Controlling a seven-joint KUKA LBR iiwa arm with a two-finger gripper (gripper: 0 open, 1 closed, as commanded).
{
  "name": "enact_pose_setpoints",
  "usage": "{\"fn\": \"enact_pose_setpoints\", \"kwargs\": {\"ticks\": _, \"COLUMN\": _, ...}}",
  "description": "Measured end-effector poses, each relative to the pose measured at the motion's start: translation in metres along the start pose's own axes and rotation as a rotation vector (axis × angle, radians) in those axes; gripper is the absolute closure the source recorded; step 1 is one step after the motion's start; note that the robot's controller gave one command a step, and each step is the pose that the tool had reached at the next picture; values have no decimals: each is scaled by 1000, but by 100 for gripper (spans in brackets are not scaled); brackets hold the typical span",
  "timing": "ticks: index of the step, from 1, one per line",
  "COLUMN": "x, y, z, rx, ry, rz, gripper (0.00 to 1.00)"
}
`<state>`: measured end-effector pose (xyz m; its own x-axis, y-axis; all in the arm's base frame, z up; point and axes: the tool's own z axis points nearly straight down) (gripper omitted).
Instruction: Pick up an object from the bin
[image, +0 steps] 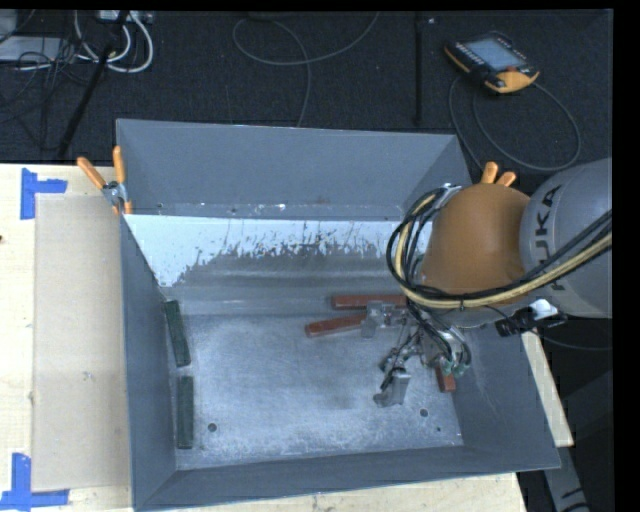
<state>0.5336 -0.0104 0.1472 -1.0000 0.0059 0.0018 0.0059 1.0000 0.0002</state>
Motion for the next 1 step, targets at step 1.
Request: {"fn": "enact_pose_setpoints", "kwargs": {"ticks": 1, "x": -10, "y": 18, "z": -25, "rx": 2, "ry": 8, "rz": -121, "gripper": 0}}
